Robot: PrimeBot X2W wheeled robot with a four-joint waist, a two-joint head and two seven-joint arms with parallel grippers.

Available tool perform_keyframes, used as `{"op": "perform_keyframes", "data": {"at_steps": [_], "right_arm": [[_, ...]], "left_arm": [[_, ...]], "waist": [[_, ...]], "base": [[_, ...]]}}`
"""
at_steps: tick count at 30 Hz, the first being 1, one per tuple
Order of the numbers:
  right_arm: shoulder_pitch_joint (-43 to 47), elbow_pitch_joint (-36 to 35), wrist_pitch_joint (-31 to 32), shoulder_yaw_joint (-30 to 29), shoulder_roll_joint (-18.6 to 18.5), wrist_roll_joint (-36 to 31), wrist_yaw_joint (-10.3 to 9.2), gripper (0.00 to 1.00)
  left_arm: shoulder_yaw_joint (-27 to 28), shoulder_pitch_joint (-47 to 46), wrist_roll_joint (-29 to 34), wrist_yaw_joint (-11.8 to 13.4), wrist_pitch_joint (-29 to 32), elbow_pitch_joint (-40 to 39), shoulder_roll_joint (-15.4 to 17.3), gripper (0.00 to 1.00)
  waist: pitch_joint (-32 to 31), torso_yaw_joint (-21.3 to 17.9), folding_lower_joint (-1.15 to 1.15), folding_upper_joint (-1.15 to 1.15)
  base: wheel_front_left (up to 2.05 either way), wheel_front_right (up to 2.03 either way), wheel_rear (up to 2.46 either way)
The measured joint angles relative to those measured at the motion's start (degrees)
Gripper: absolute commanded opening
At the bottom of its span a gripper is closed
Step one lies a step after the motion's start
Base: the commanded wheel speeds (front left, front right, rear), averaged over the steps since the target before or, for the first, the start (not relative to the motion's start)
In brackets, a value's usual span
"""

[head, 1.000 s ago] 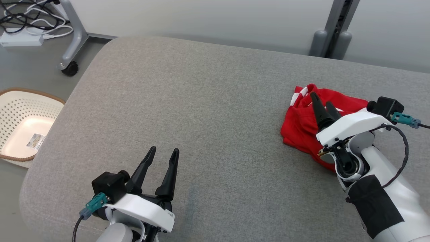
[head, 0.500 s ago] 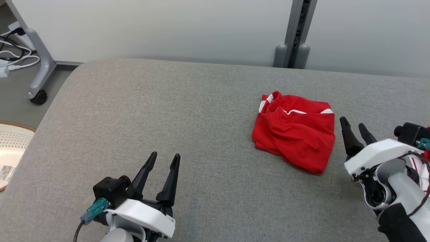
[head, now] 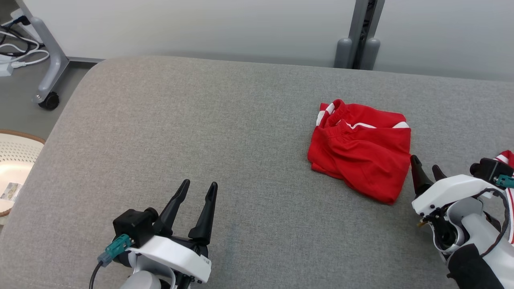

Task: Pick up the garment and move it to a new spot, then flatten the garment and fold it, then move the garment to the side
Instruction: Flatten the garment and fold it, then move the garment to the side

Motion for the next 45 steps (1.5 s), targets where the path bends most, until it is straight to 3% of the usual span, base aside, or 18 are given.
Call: {"op": "perform_keyframes", "data": {"at_steps": [21, 22, 23, 25, 36, 45], "right_arm": [[-6.8, 9.9, 4.3, -2.0, 2.5, 5.1, 0.00, 1.00], [-6.9, 10.0, 4.6, -1.9, 2.6, 5.2, 0.00, 0.90], [-7.0, 10.2, 4.6, -1.9, 2.6, 5.3, 0.00, 0.51], [-7.4, 10.1, 4.8, -1.8, 2.6, 5.8, 0.00, 0.03], [-5.4, 3.9, 2.7, 0.8, 2.8, 7.1, 0.00, 0.00], [2.4, -6.2, 2.0, 4.1, 0.3, 8.9, 0.00, 0.00]], "left_arm": [[0.2, -2.1, 0.0, -1.1, -0.4, 1.4, -0.7, 1.00], [0.2, -2.2, 0.0, -1.1, -0.4, 1.4, -0.7, 1.00], [0.2, -2.2, 0.1, -1.1, -0.4, 1.4, -0.7, 1.00], [0.3, -2.2, 0.1, -1.1, -0.4, 1.4, -0.6, 1.00], [0.2, -1.9, 0.1, -1.0, -0.4, 2.0, -0.7, 1.00], [-0.1, 0.3, -0.1, -0.8, -0.4, 1.8, -0.5, 1.00]], "waist": [[3.4, 4.3, 0.00, 0.00], [3.4, 4.4, 0.00, 0.00], [3.5, 4.6, 0.00, 0.00], [3.6, 4.8, 0.00, 0.00], [1.9, 3.4, 0.00, 0.00], [-0.9, -2.1, 0.00, 0.00]], "base": [[0.00, 0.00, 0.00], [0.00, 0.00, 0.00], [0.00, 0.00, 0.00], [0.00, 0.00, 0.00], [0.00, 0.00, 0.00], [0.00, 0.00, 0.00]]}}
